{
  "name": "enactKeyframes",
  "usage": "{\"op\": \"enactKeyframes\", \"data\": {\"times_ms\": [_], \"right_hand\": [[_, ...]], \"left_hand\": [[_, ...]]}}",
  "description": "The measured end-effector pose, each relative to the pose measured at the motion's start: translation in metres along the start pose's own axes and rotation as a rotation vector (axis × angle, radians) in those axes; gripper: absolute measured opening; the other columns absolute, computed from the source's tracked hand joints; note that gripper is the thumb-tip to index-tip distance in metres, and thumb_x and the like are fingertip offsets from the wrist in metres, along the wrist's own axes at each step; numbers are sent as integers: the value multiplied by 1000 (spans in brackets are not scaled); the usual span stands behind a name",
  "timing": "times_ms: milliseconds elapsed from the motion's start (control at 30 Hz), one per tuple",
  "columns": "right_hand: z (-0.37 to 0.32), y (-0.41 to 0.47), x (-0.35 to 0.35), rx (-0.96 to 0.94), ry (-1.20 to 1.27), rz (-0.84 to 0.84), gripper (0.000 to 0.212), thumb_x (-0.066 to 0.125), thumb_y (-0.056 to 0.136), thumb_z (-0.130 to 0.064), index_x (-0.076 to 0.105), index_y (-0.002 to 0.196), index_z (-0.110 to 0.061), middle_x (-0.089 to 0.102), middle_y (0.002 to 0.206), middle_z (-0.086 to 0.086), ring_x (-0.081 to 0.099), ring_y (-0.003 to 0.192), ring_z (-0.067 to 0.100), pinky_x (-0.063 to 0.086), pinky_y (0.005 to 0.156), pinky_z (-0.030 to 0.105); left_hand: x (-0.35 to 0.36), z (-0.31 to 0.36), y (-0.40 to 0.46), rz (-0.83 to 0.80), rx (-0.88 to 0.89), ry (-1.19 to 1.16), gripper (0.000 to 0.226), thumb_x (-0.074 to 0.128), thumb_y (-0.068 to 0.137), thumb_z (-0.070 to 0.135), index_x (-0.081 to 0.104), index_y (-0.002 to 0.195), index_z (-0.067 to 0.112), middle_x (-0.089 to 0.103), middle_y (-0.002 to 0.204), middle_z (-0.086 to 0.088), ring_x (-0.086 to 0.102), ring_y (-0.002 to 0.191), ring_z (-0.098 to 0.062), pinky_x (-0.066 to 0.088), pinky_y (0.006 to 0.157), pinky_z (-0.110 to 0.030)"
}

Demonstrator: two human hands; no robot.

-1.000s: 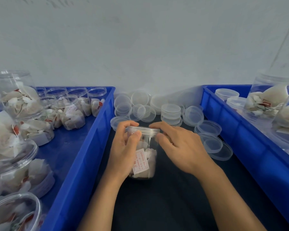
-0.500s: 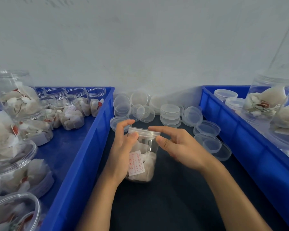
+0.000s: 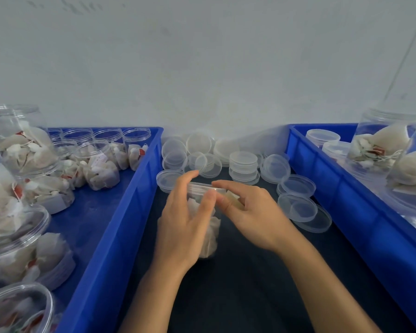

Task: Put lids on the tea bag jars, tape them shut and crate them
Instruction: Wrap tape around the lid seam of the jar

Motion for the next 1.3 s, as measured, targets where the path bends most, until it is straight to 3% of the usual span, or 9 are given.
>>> {"op": "enactKeyframes", "data": {"times_ms": [33,167,300,633,833,967,1100,1200,1300], "right_hand": [[-1,0,0,-7,16,-23,45,51,103,-61,59,144,-45,73,103,-26,65,94,-3,53,88,33],[1,-4,-5,-46,101,-79,35,50,109,-43,58,143,-48,56,64,-10,53,63,4,44,69,30],[1,-3,-12,-68,-81,-8,34,50,109,-43,59,140,-51,56,58,-16,55,60,1,36,63,25],[2,-2,-13,-81,-163,49,30,51,106,-52,61,135,-50,56,60,-23,56,63,4,35,64,26],[-1,-3,-11,-71,-191,23,31,49,106,-56,60,134,-50,56,60,-32,56,64,-2,36,65,28],[-3,-3,-9,-63,-201,53,30,51,105,-55,62,131,-48,56,63,-38,55,64,-5,40,68,28],[-4,-4,-15,-29,-219,119,32,52,101,-60,66,128,-51,65,73,-34,63,77,-1,56,81,35],[-8,-5,-15,-23,-243,161,44,38,95,-71,64,127,-55,71,79,-25,67,81,6,58,81,39],[-12,-5,-14,-42,-288,206,47,30,96,-71,64,123,-53,71,76,-21,66,75,8,58,73,37]], "left_hand": [[0,1,1,31,6,-4,45,46,92,80,44,134,63,60,137,21,62,123,-6,55,101,-45],[-6,2,4,90,27,-59,19,50,98,64,53,112,52,68,106,19,69,93,-6,53,77,-21],[-5,2,6,68,41,-111,10,54,103,50,55,108,42,68,99,15,68,82,-4,49,68,-13],[-5,-3,9,-9,44,-241,30,53,97,59,58,113,34,67,102,17,65,85,-2,52,70,-16],[-3,-13,11,-49,-11,-308,30,56,101,48,50,125,31,66,96,24,64,81,5,53,70,-13],[-1,-24,12,-52,-122,-324,39,50,97,59,39,130,42,66,104,24,68,94,0,57,82,-28],[-18,-10,9,141,-58,-45,54,52,88,73,37,130,42,64,107,13,68,92,-4,54,76,-32],[-30,8,-2,356,41,226,41,59,95,64,49,122,35,62,111,13,66,92,-4,55,70,-30],[-9,15,-12,292,14,367,53,51,95,71,45,134,36,55,124,16,60,100,-3,47,70,-21]]}}
Point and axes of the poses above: each hand's wrist, its own y-axis towards the middle knuckle, its own x-axis out of the palm, z = x × y, the point moved 8 cm from there along y, towards the middle knuckle
